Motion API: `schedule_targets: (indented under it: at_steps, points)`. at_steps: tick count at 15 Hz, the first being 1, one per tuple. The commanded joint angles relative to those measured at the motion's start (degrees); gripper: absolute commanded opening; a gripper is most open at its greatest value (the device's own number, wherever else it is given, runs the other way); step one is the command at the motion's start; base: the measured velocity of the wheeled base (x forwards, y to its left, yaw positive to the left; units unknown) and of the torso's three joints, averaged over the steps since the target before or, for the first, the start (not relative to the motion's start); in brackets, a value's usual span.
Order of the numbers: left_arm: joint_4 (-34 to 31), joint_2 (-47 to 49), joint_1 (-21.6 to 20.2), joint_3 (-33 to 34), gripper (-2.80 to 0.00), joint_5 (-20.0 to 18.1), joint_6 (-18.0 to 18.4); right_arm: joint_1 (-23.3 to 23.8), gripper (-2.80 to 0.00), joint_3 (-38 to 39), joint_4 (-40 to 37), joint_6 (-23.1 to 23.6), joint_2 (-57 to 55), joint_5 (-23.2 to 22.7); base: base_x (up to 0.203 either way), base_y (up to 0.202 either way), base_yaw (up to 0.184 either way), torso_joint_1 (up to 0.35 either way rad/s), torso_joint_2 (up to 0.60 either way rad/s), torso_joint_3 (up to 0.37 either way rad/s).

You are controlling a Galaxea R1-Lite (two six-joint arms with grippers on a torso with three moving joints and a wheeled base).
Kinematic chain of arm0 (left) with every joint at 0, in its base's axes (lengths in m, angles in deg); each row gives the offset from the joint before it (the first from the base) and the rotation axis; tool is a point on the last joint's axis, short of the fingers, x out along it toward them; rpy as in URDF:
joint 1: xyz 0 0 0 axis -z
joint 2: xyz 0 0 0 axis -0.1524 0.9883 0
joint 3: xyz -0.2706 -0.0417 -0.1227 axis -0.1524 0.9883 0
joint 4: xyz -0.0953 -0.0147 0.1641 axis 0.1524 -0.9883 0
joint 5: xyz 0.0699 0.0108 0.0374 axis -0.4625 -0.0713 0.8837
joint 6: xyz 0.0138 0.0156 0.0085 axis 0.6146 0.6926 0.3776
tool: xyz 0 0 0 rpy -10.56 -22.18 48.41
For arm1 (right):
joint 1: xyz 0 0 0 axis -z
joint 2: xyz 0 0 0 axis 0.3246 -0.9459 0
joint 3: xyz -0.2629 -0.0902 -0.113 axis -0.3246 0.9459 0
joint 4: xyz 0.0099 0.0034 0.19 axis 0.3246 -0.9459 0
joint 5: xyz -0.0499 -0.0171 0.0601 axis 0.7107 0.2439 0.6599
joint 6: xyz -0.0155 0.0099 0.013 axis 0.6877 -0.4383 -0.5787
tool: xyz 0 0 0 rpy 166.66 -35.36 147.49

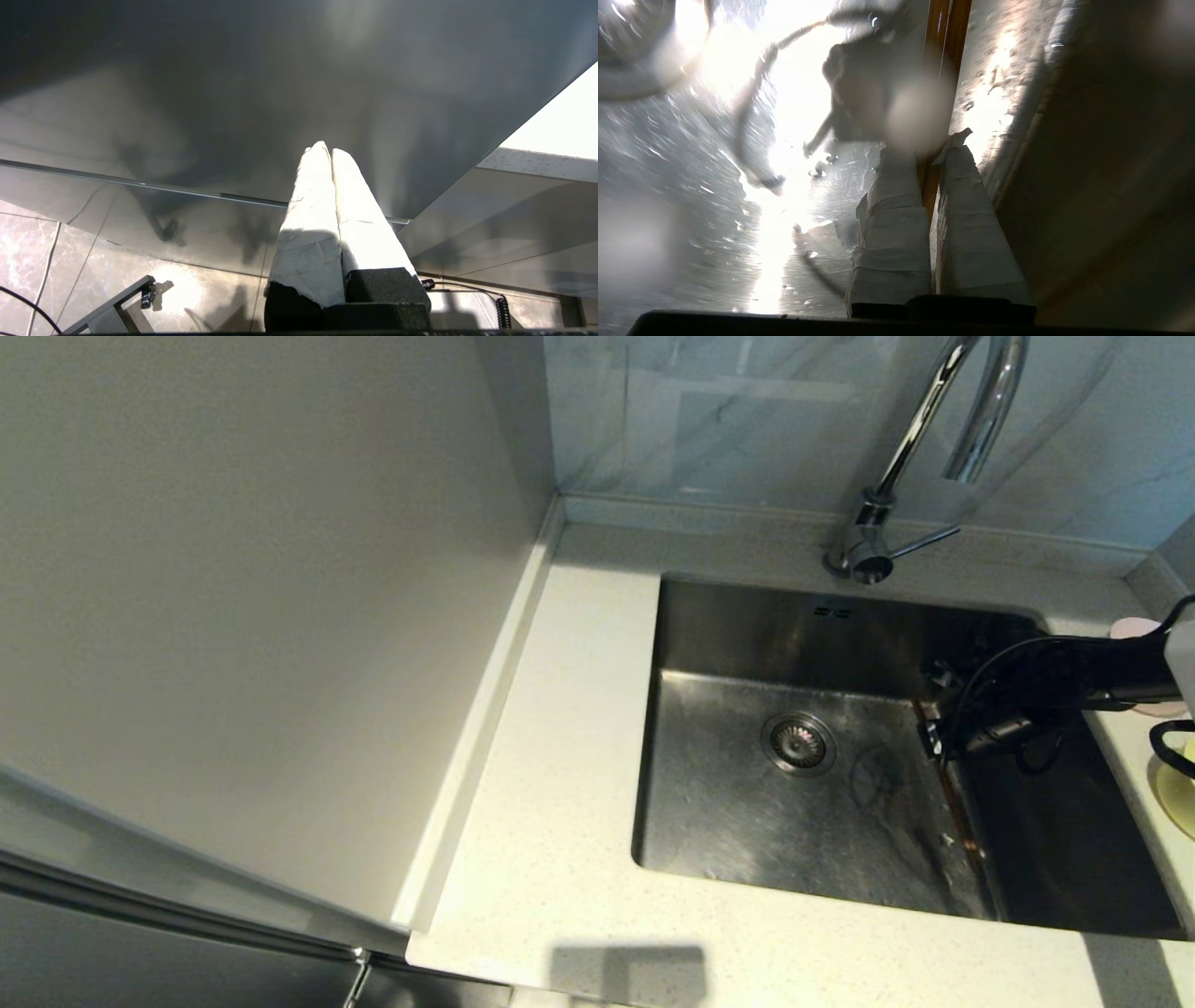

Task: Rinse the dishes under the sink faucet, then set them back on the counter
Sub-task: Place the chopsticks on the bowl

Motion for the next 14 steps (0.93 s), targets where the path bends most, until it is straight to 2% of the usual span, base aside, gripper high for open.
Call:
schedule_targets:
  at_steps: [1, 6, 14]
  points:
    - [0.0, -0.2, 0.0, 0.0, -2.80, 0.0, 0.0, 0.5, -2.80, -0.3, 0.0, -2.6, 3.2, 0.0, 0.000, 0.000, 0.000, 0.000, 0.00, 0.000]
    - [0.0, -0.2, 0.0, 0.0, -2.80, 0.0, 0.0, 3.0, -2.80, 0.1, 6.9, -8.9, 8.4, 0.3, 0.000, 0.000, 0.000, 0.000, 0.00, 0.000]
    - [0.0, -0.2, 0.0, 0.0, -2.80, 0.0, 0.0, 7.5, -2.80, 6.2, 7.6, -10.1, 19.8, -0.4, 0.000, 0.000, 0.000, 0.000, 0.00, 0.000]
